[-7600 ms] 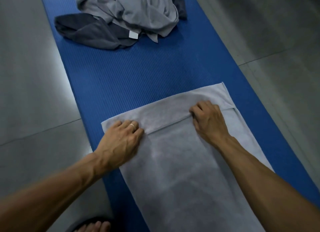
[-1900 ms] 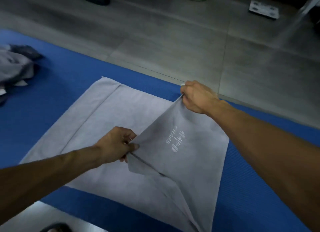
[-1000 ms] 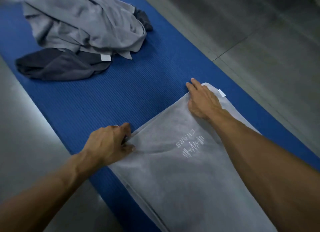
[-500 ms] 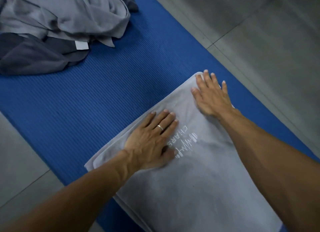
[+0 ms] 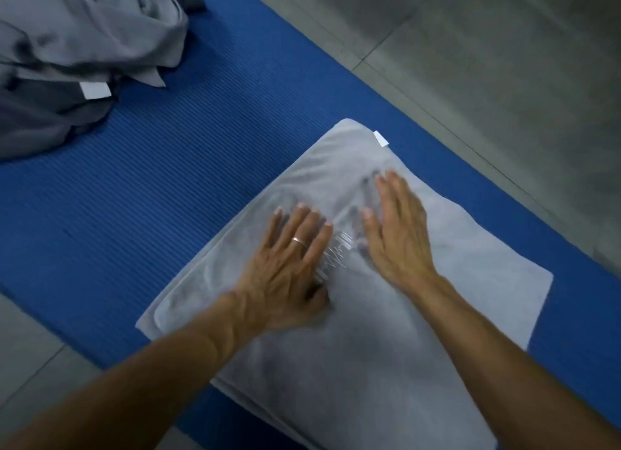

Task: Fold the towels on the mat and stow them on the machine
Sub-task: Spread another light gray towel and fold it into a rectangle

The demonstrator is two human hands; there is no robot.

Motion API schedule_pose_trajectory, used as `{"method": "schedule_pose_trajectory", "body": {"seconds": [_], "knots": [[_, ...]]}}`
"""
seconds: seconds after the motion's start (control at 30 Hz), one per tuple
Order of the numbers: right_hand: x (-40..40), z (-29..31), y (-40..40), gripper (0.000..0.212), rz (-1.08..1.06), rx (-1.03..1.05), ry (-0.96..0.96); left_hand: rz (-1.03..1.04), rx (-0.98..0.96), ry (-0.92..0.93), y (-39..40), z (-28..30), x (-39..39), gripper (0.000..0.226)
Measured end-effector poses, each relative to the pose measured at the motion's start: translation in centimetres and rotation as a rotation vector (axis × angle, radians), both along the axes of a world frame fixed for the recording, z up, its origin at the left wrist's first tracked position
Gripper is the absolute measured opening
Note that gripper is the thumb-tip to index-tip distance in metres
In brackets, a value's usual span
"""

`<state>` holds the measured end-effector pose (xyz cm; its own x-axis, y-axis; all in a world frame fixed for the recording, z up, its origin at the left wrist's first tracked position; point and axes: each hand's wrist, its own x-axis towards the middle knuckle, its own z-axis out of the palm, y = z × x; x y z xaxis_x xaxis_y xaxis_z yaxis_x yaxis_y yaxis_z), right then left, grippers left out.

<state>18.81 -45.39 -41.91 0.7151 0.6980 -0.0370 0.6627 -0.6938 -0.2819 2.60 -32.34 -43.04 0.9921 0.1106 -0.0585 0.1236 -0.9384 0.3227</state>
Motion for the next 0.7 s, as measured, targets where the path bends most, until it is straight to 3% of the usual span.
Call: {"method": "schedule_pose_trajectory", "body": {"seconds": [0.1, 0.23, 0.33, 0.47, 0.7], "knots": [[-4.0, -1.8, -5.1, 0.065, 0.027, -0.106, 0.04, -0.153, 0.005, -0.104, -3.8, -1.3, -0.4, 0.072], [-3.0, -2.5, -11.9, 0.068, -0.292, -0.226, -0.01, -0.175, 0.082, -0.036, -4.5, -1.8, -1.3, 0.079], [-3.3, -1.6, -13.2, 0.071, -0.396, -0.244, 0.024, -0.201, 0.126, -0.033, -5.5, -1.2, -0.9, 0.075], [-9.4, -0.5, -12.2, 0.068, -0.298, -0.062, 0.032, -0.254, 0.079, -0.027, -10.1, -1.2, -1.5, 0.068], [-18.6, -2.3, -27.4, 0.065, -0.218, -0.29, 0.02, -0.247, 0.163, 0.085, -11.3, -0.7, -2.3, 0.072]]}}
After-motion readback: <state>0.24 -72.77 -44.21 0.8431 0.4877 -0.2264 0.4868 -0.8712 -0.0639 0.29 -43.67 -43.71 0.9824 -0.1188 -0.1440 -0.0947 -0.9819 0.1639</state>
